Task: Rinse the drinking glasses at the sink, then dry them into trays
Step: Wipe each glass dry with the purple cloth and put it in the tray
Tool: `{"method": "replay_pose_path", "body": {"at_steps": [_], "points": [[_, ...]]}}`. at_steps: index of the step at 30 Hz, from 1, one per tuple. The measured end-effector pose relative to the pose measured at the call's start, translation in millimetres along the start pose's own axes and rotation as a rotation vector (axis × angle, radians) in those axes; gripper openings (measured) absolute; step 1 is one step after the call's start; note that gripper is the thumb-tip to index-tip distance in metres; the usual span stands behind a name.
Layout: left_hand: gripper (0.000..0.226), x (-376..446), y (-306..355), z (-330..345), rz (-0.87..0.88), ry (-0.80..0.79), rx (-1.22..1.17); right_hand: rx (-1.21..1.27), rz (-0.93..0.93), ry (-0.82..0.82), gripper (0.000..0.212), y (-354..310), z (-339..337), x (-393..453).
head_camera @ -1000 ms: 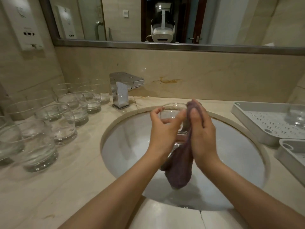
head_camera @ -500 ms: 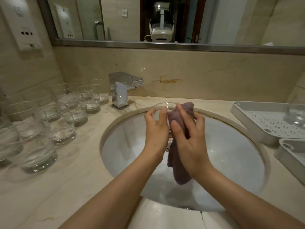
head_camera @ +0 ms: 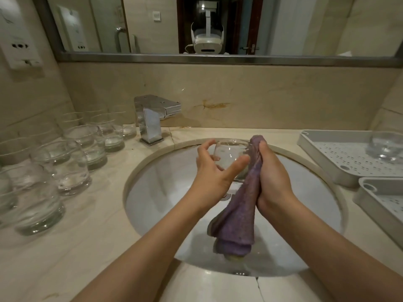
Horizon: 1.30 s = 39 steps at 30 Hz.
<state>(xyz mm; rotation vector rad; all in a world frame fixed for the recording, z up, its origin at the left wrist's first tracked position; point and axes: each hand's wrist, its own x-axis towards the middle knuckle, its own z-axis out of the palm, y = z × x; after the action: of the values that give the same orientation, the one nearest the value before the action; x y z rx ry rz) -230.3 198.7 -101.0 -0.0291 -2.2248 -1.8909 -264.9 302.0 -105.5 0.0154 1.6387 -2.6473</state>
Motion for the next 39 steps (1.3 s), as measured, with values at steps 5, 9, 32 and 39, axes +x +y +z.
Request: {"method": "replay_pose_path", "body": {"at_steps": [5, 9, 32, 39], "points": [[0.047, 6.6, -2.8, -3.3, -0.031, 0.155, -0.253, -0.6, -0.49, -0.09, 0.042, 2.0, 11.4, -19.2], [0.049, 5.6, -5.0, 0.4, -0.106, 0.241, -0.355, -0.81, -0.761, -0.105, 0.046, 32.2, 14.9, -22.9], [0.043, 7.1, -6.6, -3.6, -0.044, 0.206, -0.353, -0.72, -0.741, -0.128, 0.042, 31.5, 11.7, -27.6], [0.043, -10.1, -5.1, 14.2, 0.01, -0.006, -0.305, 0.026, 0.004, 0.002, 0.041, -6.2, 2.9, -11.3]]}}
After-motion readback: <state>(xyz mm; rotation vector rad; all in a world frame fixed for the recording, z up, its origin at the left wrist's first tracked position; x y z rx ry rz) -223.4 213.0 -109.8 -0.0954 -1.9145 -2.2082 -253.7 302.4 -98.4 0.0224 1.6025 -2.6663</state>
